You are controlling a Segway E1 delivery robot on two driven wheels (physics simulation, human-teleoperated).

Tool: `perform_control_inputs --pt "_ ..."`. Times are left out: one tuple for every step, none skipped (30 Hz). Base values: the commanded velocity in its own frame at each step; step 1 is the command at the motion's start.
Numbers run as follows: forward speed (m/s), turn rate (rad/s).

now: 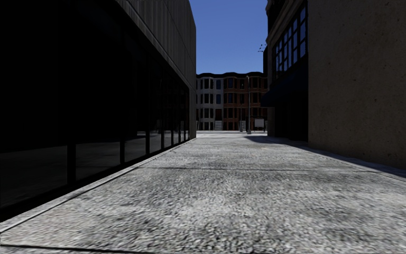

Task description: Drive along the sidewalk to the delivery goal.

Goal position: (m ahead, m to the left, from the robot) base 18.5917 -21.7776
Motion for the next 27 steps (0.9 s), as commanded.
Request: perform_control_inputs --pt "2.0 0.0" --pt "2.0 0.0" --pt "2.0 0.0" --pt "2.0 0.0" --pt "2.0 0.0" --pt "2.0 0.0" --pt "2.0 0.0" --pt "2.0 0.0" --pt "2.0 0.0" --pt "2.0 0.0" --pt "2.0 0.0" --pt "2.0 0.0" --pt "2.0 0.0" --pt "2.0 0.0" --pt "2.0 0.0" --pt "2.0 0.0" --pt "2.0 0.0" --pt "2.0 0.0" --pt "2.0 0.0" --pt "2.0 0.0" --pt "2.0 0.0" --pt "2.0 0.0" --pt "2.0 0.0" --pt "2.0 0.0" --pt "2.0 0.0" --pt "2.0 0.0" --pt "2.0 0.0"
